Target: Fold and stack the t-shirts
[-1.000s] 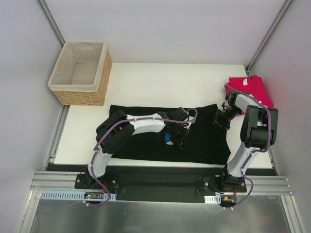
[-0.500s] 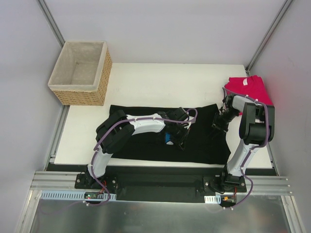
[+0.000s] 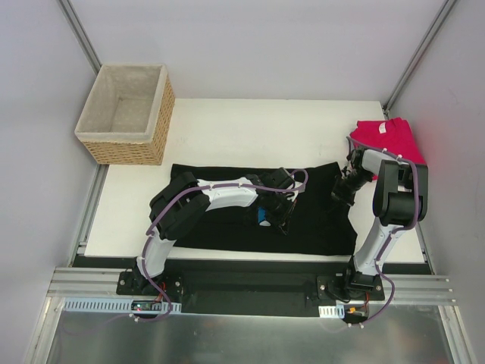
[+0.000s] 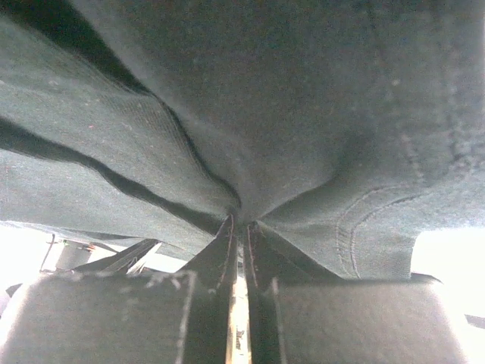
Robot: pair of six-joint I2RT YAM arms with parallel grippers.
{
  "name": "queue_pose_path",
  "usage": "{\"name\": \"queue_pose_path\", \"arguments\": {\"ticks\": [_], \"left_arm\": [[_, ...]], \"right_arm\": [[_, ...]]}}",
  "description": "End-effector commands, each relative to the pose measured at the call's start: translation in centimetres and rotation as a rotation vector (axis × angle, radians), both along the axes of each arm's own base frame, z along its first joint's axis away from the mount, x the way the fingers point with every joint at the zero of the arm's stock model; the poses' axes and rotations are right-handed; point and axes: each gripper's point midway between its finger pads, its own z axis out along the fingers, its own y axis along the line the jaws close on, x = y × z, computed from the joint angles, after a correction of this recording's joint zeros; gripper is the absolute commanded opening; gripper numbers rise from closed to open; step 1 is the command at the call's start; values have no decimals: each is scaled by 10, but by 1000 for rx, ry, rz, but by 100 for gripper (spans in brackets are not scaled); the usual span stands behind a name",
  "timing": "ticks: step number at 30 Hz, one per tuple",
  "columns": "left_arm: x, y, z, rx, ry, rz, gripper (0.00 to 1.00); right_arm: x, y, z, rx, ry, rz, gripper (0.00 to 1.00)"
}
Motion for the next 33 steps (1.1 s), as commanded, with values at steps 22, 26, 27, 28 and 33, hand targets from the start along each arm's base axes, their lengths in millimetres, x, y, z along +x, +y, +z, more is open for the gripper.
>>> {"name": "queue_pose_path", "arguments": {"ticks": [22,26,27,28,33], "left_arm": [[-4,12,-13,48,-20,-16,0],[-3,12,-14,50,-20,-14,0],[-4,12,-14,51,-20,-16,0],[-3,11,-14,50,-21,-15,0],[-2,11,-15,51,-21,-16,0]], "right_arm": [[-26,-29,10,-163,20,119,28],[-8,-26,30,-147,-56,106,28],[-3,-25,35,-144,-69,98,28],[1,-24,40,-138,-84,91,28],[34,-19,60,-117,-194,58,28]]}}
